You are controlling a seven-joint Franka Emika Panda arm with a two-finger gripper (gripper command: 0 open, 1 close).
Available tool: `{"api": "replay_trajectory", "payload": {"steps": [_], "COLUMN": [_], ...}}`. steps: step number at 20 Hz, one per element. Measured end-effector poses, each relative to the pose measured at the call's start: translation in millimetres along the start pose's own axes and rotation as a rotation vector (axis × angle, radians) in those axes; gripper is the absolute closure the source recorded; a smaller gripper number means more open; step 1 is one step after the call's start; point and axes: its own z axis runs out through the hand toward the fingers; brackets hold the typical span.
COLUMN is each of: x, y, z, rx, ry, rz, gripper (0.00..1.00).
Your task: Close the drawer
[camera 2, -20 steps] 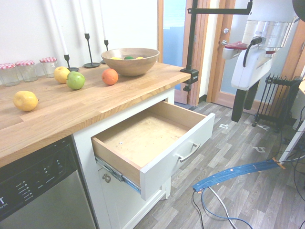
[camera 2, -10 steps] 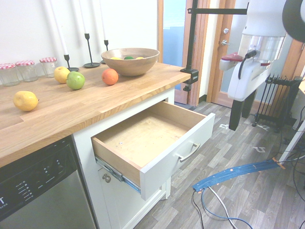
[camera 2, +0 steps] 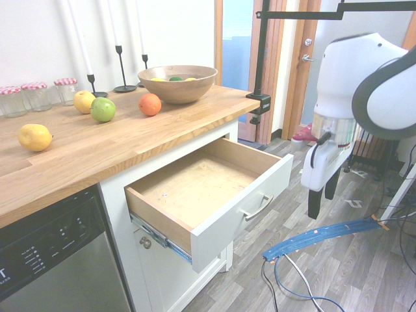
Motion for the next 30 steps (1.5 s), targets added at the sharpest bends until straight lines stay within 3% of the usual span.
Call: {"api": "replay_trajectory", "payload": {"steps": [10,11,30], "x": [24,26,34], "y": [-23,-27,-42], "z": [89,93,103], "rx": [-0.047,-0.045,0.017], "ry": [-0.024,-0.023,0.006], "rz": [0.020,0.022,0.037], "gripper": [0.00,1.00,1.00]}}
